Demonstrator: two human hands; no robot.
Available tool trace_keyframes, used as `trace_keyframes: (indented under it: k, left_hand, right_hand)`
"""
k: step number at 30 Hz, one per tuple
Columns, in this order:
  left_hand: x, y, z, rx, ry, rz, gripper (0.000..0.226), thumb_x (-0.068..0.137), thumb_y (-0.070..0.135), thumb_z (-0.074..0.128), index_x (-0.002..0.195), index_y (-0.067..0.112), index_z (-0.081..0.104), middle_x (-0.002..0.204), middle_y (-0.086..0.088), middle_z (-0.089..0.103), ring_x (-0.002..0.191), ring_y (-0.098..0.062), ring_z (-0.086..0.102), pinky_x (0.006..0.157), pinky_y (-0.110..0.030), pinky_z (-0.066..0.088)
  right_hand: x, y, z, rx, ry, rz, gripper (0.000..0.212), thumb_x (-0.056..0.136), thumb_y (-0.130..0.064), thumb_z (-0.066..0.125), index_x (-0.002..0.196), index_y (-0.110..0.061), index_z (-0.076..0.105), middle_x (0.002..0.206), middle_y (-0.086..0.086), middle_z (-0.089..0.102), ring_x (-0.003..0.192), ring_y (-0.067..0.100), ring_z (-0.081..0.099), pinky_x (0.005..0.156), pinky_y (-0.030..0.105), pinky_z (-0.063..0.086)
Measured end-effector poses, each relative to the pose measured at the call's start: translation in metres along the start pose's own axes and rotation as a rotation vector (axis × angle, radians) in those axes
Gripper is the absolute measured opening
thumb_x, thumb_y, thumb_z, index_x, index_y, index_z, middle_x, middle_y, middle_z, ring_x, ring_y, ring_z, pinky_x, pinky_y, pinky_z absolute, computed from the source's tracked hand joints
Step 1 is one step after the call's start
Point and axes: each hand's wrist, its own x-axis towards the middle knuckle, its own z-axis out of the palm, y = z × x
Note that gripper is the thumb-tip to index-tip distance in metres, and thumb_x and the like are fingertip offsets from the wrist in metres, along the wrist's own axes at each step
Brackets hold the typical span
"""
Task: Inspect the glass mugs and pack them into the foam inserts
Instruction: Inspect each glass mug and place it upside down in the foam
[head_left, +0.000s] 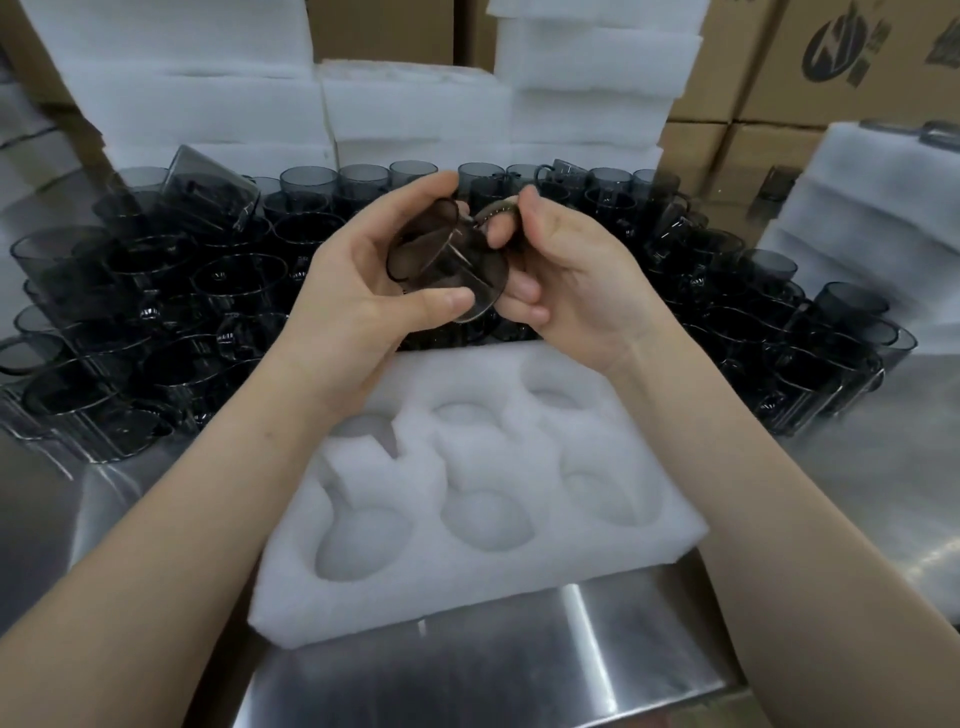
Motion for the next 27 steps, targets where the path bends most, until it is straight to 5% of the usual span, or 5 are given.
trace_keyframes:
  k: [8,17,20,24,27]
  left_hand:
    - [-0.001,0.003,-0.004,-0.231,-0.002,-0.122,0.046,0.084,0.003,0.065,0.128,0.008,0.052,0.122,-0.011,0.06,0.112,-0.028,0.062,0.092,-0.048,0.054]
    - [0.0,0.005,0.001,-0.259,-0.012,-0.154,0.034,0.089,0.014,0.049,0.122,0.009,0.056,0.117,-0.009,0.064,0.106,-0.024,0.064,0.083,-0.041,0.057]
    - [0.0,0.003,0.003,-0.214,-0.029,-0.147,0.028,0.087,0.011,0.052,0.114,0.013,0.06,0.113,-0.009,0.064,0.099,-0.023,0.064,0.087,-0.041,0.056]
    - [-0.002,0.002,0.007,-0.083,0.037,-0.123,0.037,0.081,0.009,0.062,0.117,0.015,0.061,0.106,0.0,0.068,0.1,-0.019,0.065,0.08,-0.035,0.057]
    - [-0.002,0.002,0.01,0.048,0.159,-0.109,0.054,0.074,0.013,0.072,0.126,0.01,0.059,0.113,-0.002,0.068,0.097,-0.013,0.069,0.074,-0.028,0.057]
  right_hand:
    - [-0.001,0.006,-0.002,0.071,-0.058,-0.083,0.033,0.096,-0.005,0.042,0.097,-0.015,0.073,0.071,0.001,0.054,0.046,0.004,0.036,0.04,0.016,0.027]
    - [0.0,0.005,0.003,0.086,0.044,-0.084,0.02,0.08,-0.026,0.058,0.075,-0.02,0.076,0.059,0.002,0.042,0.036,0.004,0.032,0.036,0.014,0.021]
    - [0.002,0.003,0.003,0.112,0.092,-0.043,0.031,0.089,-0.037,0.055,0.069,-0.017,0.067,0.056,0.0,0.037,0.034,0.004,0.03,0.035,0.015,0.018]
    - [0.004,0.002,0.003,-0.162,0.287,-0.026,0.04,0.098,-0.04,0.049,0.066,-0.018,0.055,0.055,0.003,0.036,0.037,0.011,0.034,0.039,0.02,0.022]
    - [0.003,0.004,0.004,-0.508,0.4,-0.172,0.026,0.096,-0.027,0.06,0.072,-0.018,0.055,0.054,0.008,0.047,0.039,0.014,0.042,0.037,0.023,0.031]
